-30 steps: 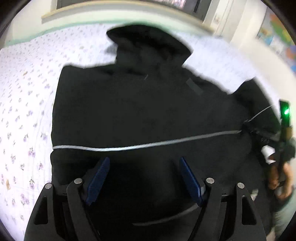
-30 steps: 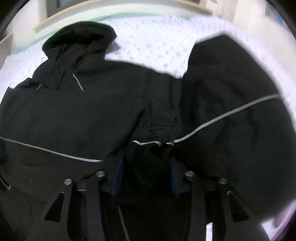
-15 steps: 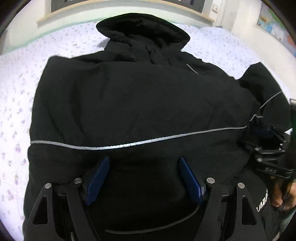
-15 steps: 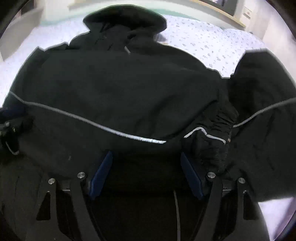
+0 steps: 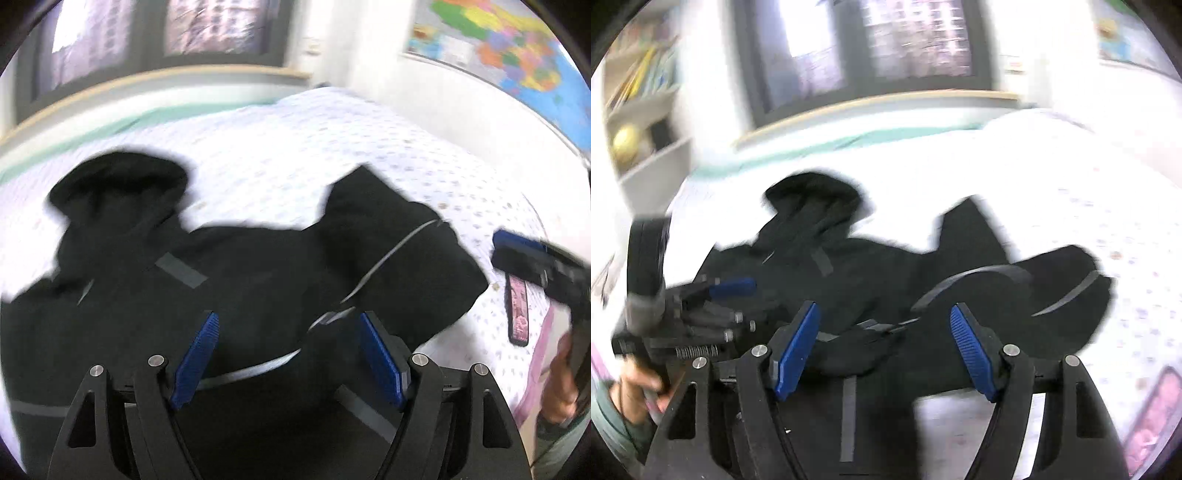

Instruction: Fold large clothes

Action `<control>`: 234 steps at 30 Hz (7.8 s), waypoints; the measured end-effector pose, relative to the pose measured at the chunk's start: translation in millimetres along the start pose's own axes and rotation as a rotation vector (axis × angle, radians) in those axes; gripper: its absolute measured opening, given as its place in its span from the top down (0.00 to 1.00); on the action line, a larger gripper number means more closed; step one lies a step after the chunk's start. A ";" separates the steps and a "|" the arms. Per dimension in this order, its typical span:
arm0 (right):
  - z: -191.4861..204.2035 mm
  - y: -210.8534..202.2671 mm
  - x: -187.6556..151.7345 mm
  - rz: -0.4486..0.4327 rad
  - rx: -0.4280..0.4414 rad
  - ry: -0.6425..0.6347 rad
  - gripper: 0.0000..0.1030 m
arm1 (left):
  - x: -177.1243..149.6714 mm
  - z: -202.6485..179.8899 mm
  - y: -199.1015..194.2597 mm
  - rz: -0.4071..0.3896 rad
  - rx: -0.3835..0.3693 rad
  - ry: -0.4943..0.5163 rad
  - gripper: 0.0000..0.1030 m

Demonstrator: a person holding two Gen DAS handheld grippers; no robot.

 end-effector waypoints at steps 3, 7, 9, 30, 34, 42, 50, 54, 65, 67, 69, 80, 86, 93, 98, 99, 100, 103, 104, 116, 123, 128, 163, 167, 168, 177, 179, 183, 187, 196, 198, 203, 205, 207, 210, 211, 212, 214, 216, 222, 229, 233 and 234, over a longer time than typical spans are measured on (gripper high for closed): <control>-64.8 -1.9 8.2 0.006 -0.075 0.095 0.24 | 4.9 -35.3 39.2 0.022 -0.051 0.035 0.24; -150.6 28.4 13.0 0.007 -0.213 0.250 0.14 | -52.6 -41.4 126.3 0.255 -0.053 0.027 0.24; -190.0 37.3 7.2 0.023 -0.257 0.316 0.14 | -64.7 -40.4 137.3 0.226 -0.021 0.067 0.22; -224.1 107.8 8.3 -0.023 -0.395 0.266 0.85 | -34.8 -54.6 78.3 -0.002 -0.025 0.061 0.21; -264.4 49.1 23.9 -0.143 -0.595 0.328 0.85 | -22.4 -69.3 67.8 -0.036 -0.091 0.043 0.21; -305.5 97.6 -39.9 0.021 -0.507 0.483 0.85 | -59.1 -84.9 123.3 0.180 -0.040 0.137 0.22; -277.8 79.5 -19.4 -0.036 -0.246 0.495 0.85 | -22.6 -56.4 60.4 0.073 -0.121 0.038 0.21; -229.1 56.7 3.6 -0.040 -0.147 0.445 0.85 | -10.3 -12.0 -6.4 0.027 -0.069 0.010 0.21; 35.8 37.8 59.7 -0.015 0.066 0.112 0.85 | -44.4 171.1 -160.4 -0.104 0.197 -0.282 0.21; 100.3 42.6 57.5 -0.004 0.128 0.037 0.85 | -63.4 195.4 -179.5 -0.116 0.209 -0.333 0.21; 155.0 50.5 54.4 0.001 0.190 -0.017 0.85 | -83.8 214.0 -196.7 -0.119 0.217 -0.357 0.21; 372.1 154.6 -70.3 0.232 0.366 -0.222 0.82 | -145.5 248.2 -216.1 -0.038 0.270 -0.291 0.21; 392.1 225.1 -161.8 0.387 0.357 -0.295 0.62 | -159.3 266.3 -203.9 0.012 0.222 -0.351 0.21; 363.4 155.9 -105.1 0.274 0.552 -0.245 0.37 | -141.5 257.0 -177.4 0.028 0.003 -0.480 0.21; 274.5 122.2 -65.5 0.139 0.371 -0.250 0.29 | -126.5 243.9 -131.9 0.111 -0.029 -0.507 0.21; 256.0 120.7 -64.4 0.135 0.336 -0.247 0.29 | -125.6 242.0 -121.6 0.125 -0.027 -0.510 0.21; 231.4 121.5 -65.2 0.134 0.274 -0.249 0.29 | -124.9 240.4 -110.9 0.140 -0.023 -0.515 0.21; 182.8 127.1 -66.2 0.154 0.167 -0.224 0.29 | -127.6 242.7 -79.0 0.191 0.037 -0.548 0.42; 169.1 129.2 -67.7 0.166 0.147 -0.209 0.29 | -127.4 242.8 -72.6 0.194 0.053 -0.536 0.76; 147.3 203.2 -92.4 0.314 0.070 -0.201 0.29 | -107.3 304.2 -123.1 0.035 0.053 -0.485 0.78; 151.7 235.1 -120.7 0.408 -0.015 -0.282 0.24 | -158.1 310.6 -110.5 0.103 -0.015 -0.549 0.68; 167.5 219.8 -69.5 0.359 0.082 -0.203 0.23 | -105.4 283.8 -158.9 -0.041 0.161 -0.344 0.35; 163.8 185.7 -140.6 0.197 0.012 -0.222 0.04 | -171.5 243.3 -67.1 0.015 0.272 -0.377 0.31; 154.0 180.8 -150.5 0.167 0.007 -0.224 0.04 | -171.0 251.3 -76.9 -0.009 0.298 -0.354 0.31; 152.3 176.4 -150.8 0.158 0.007 -0.223 0.04 | -171.3 249.5 -76.2 -0.012 0.307 -0.347 0.31; 154.3 179.3 -147.7 0.169 0.001 -0.217 0.03 | -159.6 251.3 -63.9 0.092 0.318 -0.374 0.31; 155.3 181.8 -146.2 0.216 -0.002 -0.223 0.03 | -150.4 252.0 -69.9 0.151 0.309 -0.441 0.31; 155.1 174.0 -128.2 0.387 0.040 -0.156 0.09 | -89.5 243.8 -113.5 0.119 0.234 -0.457 0.30; 155.1 157.1 -58.8 0.377 0.077 -0.030 0.12 | -24.6 252.9 -152.8 0.071 0.230 -0.420 0.30; 159.2 215.5 81.8 0.332 0.029 0.061 0.12 | 63.2 290.1 -132.2 0.077 0.235 -0.406 0.29; 157.7 245.1 100.1 0.337 0.027 0.075 0.13 | 80.0 304.6 -109.0 0.080 0.234 -0.413 0.29; 154.6 322.8 108.6 0.414 0.026 0.098 0.16 | 100.2 362.9 -14.3 0.116 0.242 -0.496 0.29; 153.7 355.6 103.0 0.449 0.022 0.081 0.16 | 99.2 379.3 20.2 0.140 0.248 -0.529 0.29; 153.8 385.9 96.7 0.476 0.021 0.060 0.16 | 95.8 392.8 50.3 0.163 0.249 -0.543 0.29; 152.6 428.4 83.6 0.513 0.019 0.056 0.25 | 86.2 413.7 93.4 0.204 0.275 -0.560 0.29; 151.7 437.5 80.2 0.523 0.019 0.066 0.27 | 80.6 421.0 107.5 0.219 0.287 -0.575 0.29; 150.3 447.5 76.1 0.532 0.023 0.082 0.28 | 75.6 427.3 119.9 0.227 0.292 -0.593 0.29; 154.1 469.0 65.1 0.563 0.062 0.117 0.45 | 69.8 436.9 135.4 0.222 0.276 -0.628 0.32; 160.0 478.6 59.4 0.575 0.094 0.109 0.82 | 69.0 450.0 140.1 0.206 0.266 -0.666 0.73; 157.1 417.2 125.5 0.313 0.117 0.012 0.91 | 78.7 474.8 79.3 0.056 0.078 -0.860 0.84; 138.3 486.4 32.0 0.566 0.106 0.070 0.90 | 0.1 482.7 125.5 0.211 0.123 -0.886 0.76; 136.0 481.6 36.4 0.576 0.153 0.108 0.74 | 13.4 471.6 106.7 0.200 0.146 -0.773 0.67; 134.9 474.7 40.0 0.580 0.155 0.092 0.62 | 15.9 469.1 99.3 0.205 0.172 -0.730 0.57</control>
Point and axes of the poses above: each gripper's, at about its wrist camera, not at the fingertips, and y roughly the way its jaws point, z to its left, x to its top, the point moved 10 cm from there along y, roughly the way its jaws point, and after that the axes turned 3 degrees about -z, right-handed, at the moved point
